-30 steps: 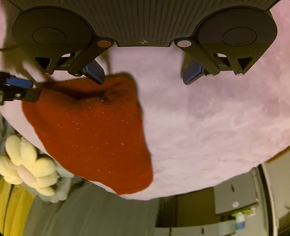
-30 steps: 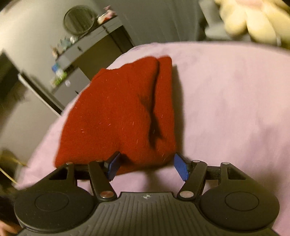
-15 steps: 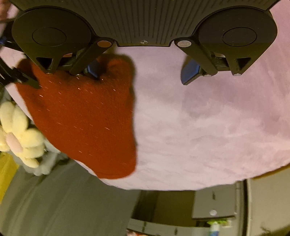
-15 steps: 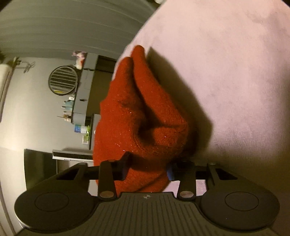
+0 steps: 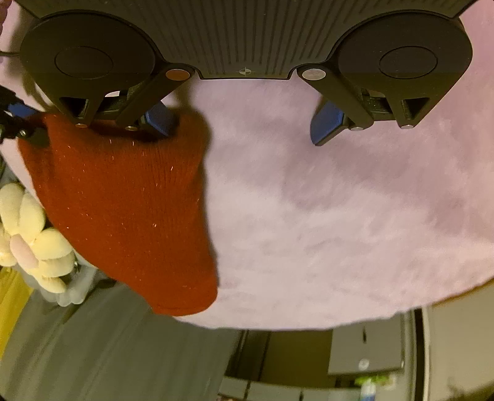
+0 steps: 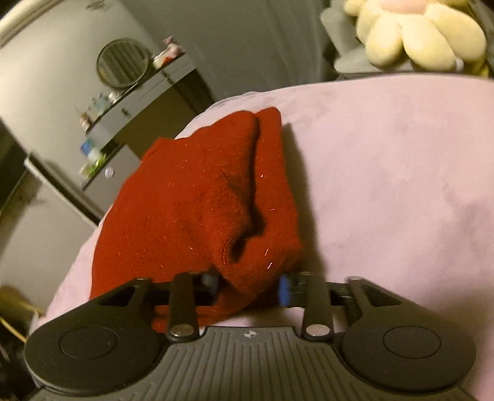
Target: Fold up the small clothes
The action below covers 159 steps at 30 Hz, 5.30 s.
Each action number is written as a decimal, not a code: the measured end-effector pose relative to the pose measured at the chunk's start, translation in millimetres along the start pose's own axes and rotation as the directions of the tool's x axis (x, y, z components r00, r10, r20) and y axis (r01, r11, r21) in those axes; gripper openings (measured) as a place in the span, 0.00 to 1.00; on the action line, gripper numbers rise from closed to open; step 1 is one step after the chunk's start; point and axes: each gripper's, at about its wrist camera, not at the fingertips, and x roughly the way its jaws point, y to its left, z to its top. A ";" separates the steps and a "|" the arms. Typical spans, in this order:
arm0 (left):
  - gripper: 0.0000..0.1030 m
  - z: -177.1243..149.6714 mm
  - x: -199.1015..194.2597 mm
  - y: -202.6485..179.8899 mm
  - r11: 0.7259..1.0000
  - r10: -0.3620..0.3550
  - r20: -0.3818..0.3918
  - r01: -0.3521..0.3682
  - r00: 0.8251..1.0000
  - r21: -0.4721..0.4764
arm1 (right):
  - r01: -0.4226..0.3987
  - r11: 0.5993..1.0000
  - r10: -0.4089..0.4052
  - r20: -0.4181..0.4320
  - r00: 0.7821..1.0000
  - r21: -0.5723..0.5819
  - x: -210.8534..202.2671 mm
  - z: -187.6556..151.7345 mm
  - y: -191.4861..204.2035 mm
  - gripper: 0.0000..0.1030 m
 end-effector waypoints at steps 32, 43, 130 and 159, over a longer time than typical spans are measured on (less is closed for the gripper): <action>1.00 -14.4 -57.4 -35.2 0.973 0.149 0.059 -0.157 0.987 0.171 | 0.221 0.884 -0.284 -0.097 0.954 -0.413 -49.6 -38.4 72.7 0.96; 1.00 -13.9 -93.4 -38.7 0.957 0.208 0.024 -0.209 0.978 0.202 | 0.271 0.881 -0.322 -0.071 0.944 -0.388 -89.2 -44.4 106.2 0.96; 1.00 0.0 -73.0 -64.1 0.940 0.207 -0.088 -0.172 0.974 0.295 | 0.305 0.862 -0.367 -0.085 0.926 -0.405 -83.4 -20.8 119.3 0.96; 1.00 0.4 -76.2 -66.7 0.927 0.201 -0.057 -0.171 0.978 0.332 | 0.313 0.849 -0.373 -0.063 0.926 -0.426 -84.8 -20.7 121.9 0.96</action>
